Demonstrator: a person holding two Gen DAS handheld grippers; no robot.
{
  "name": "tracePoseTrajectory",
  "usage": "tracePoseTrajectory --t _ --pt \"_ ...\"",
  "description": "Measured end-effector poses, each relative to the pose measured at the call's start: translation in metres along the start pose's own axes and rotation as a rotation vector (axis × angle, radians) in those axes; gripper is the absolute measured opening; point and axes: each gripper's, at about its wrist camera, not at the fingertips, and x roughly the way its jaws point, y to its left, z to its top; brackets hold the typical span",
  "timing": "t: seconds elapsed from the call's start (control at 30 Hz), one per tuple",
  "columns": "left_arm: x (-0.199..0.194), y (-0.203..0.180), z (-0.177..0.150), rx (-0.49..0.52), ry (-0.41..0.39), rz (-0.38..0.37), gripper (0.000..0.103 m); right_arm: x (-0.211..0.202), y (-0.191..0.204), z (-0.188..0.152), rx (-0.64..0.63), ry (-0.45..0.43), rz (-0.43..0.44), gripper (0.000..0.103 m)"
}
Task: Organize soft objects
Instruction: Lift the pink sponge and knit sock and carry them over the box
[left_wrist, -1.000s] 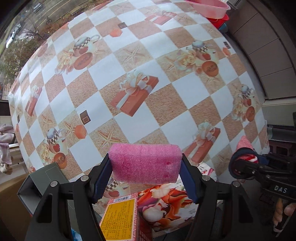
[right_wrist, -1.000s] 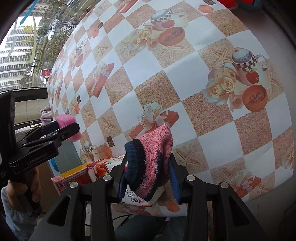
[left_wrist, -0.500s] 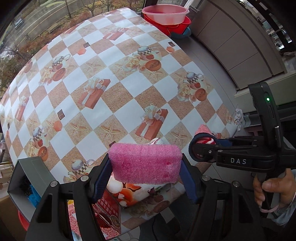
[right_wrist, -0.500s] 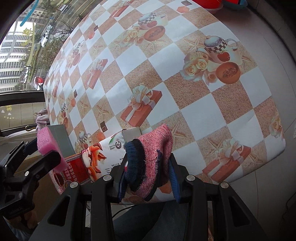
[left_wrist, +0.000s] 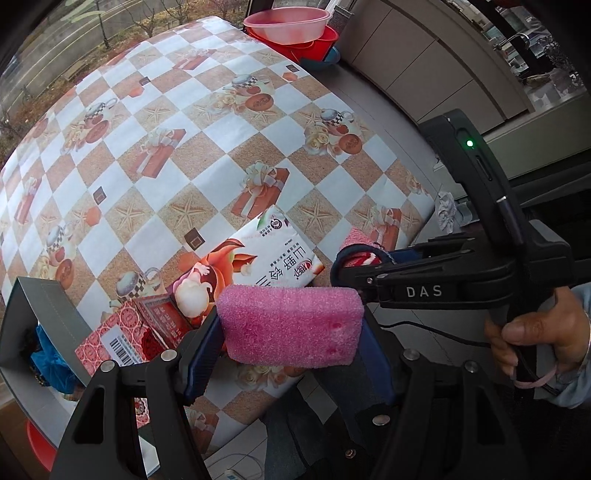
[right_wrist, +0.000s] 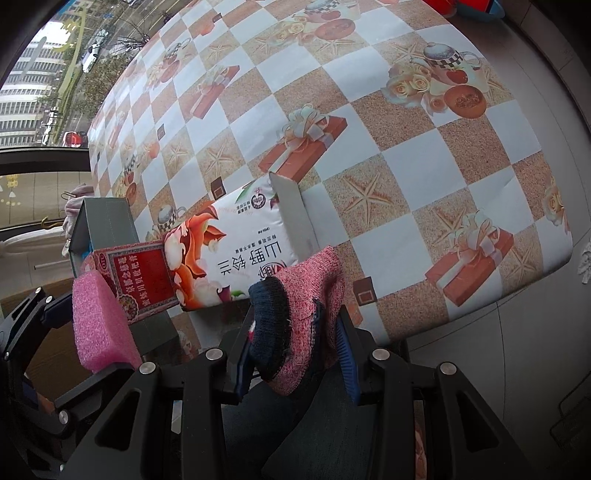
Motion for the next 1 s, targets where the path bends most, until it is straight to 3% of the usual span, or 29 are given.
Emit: tracePoseTrajectory --t 0.23,0.43,0.7,1.0 --pt "-0.014 0.013 -0.04 -0.02 -0.024 -0.015 0.073 0.006 0.031 -0.019 -0.09 0.024 -0.017 0.04" --pt "-0.029 0.041 -0.077 -0.106 -0.054 -0.009 0.073 0.014 0.075 -0.034 -0.218 0.053 -0.022 0.04" --pt "-0.053 0.087 -0.128 -0.273 -0.112 0.027 0.073 0.032 0.143 -0.052 -0.444 0.123 -0.031 0.04" --pt "-0.078 0.156 -0.188 -0.562 -0.182 0.111 0.073 0.049 0.224 -0.071 -0.682 0.184 -0.027 0.04"
